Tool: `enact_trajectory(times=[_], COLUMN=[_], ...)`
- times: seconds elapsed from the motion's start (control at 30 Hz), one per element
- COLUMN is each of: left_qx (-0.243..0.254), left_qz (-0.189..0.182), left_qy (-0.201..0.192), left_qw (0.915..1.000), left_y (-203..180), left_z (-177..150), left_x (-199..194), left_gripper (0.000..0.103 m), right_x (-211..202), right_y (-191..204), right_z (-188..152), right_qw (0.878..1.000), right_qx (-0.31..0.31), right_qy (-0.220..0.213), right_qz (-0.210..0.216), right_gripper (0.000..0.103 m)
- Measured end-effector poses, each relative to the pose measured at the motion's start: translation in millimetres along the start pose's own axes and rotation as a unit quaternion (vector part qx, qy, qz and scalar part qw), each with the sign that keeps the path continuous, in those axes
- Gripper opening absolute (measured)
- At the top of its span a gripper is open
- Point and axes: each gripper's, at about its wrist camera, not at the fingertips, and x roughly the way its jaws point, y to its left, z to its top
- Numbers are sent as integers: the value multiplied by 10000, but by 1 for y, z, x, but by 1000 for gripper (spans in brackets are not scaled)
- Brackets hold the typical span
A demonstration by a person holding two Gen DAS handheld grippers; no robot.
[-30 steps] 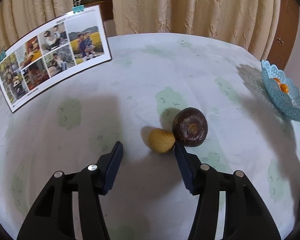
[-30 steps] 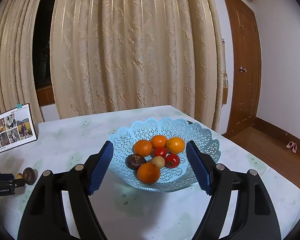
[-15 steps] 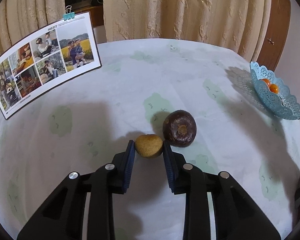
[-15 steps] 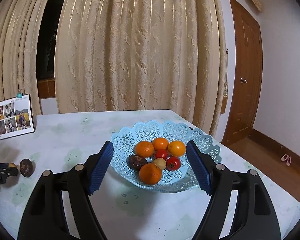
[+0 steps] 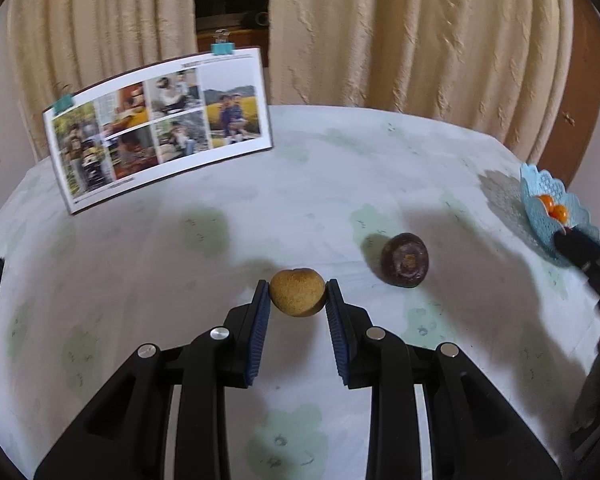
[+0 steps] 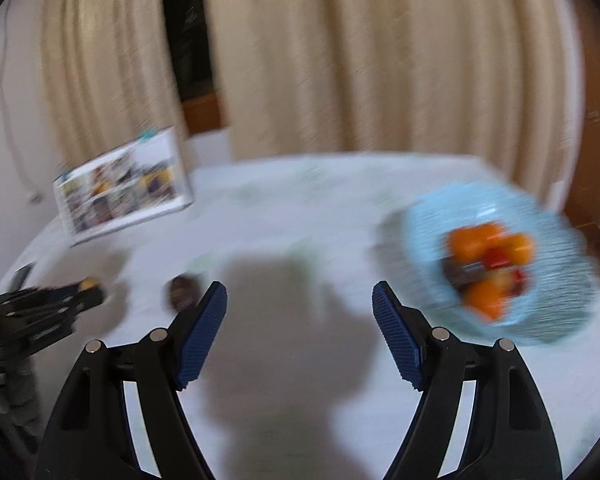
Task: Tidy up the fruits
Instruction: 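Grasp the small yellow fruit with the left tool while the right tool grasps the dark fruit, then release the dark fruit into the basket with the right tool while the left tool drops its fruit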
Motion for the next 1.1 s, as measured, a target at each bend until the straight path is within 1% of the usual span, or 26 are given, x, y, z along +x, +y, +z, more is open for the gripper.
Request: enact_trajectory(times=[0.03,0.13,0.33,0.43,0.6,0.73,0.8,0.87,0.9,0.97,1.0,1.1], left_qx=[-66,-191,-383,-427,-456,-436,-438,-441,-439,-419,-412,-387], left_qz=[35,93,216,304,312,304,313,327,330,333,332,328], left_qy=[-19,-59,-111,-149,-183,-183,-166,-145,-140,-136,-135,-125], left_qw=[10000,9998,9990,9985,9983,9984,9984,9984,9984,9985,9985,9986], left_y=[4,11,23,26,28,27,27,26,26,25,25,23], left_z=[0,-1,-2,-2,-2,-3,-3,-3,-4,-4,-5,-5], left_x=[-3,-10,-20,-23,-27,-27,-25,-24,-23,-22,-22,-21], left_gripper=[29,29,29,29,29,29,29,29,29,29,29,29], right_x=[11,32,72,88,105,116,119,119,118,117,117,112], right_y=[10,34,72,85,91,95,93,89,88,87,87,84], right_z=[2,5,10,11,10,6,5,5,5,4,4,4], right_qw=[9996,9974,9925,9915,9900,9894,9890,9893,9893,9893,9892,9895], right_qx=[-26,-91,-186,-226,-227,-303,-252,-205,-202,-225,-221,-146], right_qy=[196,528,954,1066,1227,1344,1396,1389,1391,1382,1384,1377], right_qz=[187,489,744,715,663,458,412,400,401,409,419,426], right_gripper=[77,77,77,77,77,76,70,60,57,44,41,41])
